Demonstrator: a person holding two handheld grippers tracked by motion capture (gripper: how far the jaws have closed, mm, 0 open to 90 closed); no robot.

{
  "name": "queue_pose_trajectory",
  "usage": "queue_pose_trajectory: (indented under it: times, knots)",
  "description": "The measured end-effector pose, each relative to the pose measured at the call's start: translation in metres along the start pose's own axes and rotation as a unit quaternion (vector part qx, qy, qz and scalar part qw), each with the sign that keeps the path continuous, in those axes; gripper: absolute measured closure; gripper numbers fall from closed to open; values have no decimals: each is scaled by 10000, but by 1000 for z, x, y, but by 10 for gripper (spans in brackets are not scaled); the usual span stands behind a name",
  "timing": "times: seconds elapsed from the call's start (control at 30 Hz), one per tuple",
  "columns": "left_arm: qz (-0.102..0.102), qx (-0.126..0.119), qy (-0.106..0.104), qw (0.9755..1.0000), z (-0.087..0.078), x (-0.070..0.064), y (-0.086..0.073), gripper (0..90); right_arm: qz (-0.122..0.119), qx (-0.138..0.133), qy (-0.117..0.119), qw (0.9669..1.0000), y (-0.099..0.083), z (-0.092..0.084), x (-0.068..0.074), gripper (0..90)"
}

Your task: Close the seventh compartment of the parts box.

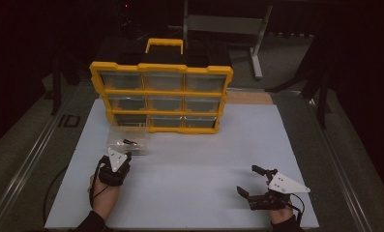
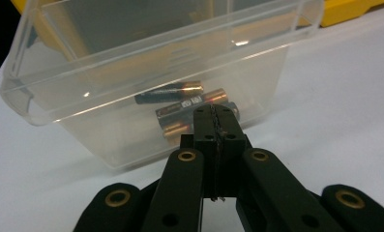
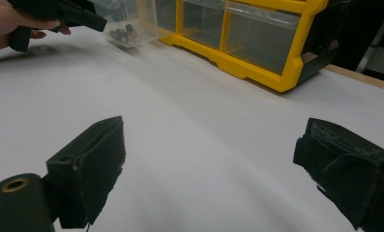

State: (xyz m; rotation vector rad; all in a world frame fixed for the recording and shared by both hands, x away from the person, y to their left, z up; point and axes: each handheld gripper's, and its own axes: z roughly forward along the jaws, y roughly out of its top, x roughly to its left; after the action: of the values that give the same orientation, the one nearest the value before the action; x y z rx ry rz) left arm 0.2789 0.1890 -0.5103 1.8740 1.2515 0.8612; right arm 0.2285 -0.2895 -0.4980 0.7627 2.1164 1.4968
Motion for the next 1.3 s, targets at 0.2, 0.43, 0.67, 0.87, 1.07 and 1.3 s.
queue_pose_trajectory:
  times: [0.2, 0.43, 0.67, 0.87, 1.07, 1.3]
  knots:
    - [-43, 9, 30, 10000, 4, 2, 2, 886, -3, 4, -5, 10000, 0, 0, 0, 89]
    - [-16, 36, -17, 10000, 5, 2, 2, 886, -4, 0, -5, 10000, 0, 1, 0, 90]
    - [8, 48, -67, 10000, 6, 3, 4, 886, 0, -3, -5, 10000, 0, 1, 0, 90]
    - [-13, 0, -71, 10000, 7, 4, 7, 886, 7, -4, -18, 10000, 0, 0, 0, 90]
    - [18, -5, -71, 10000, 7, 4, 8, 886, -1, -14, -29, 10000, 0, 0, -1, 90]
    - [2, 8, -89, 10000, 8, 5, 10, 886, -8, -16, -36, 10000, 0, -1, 0, 90]
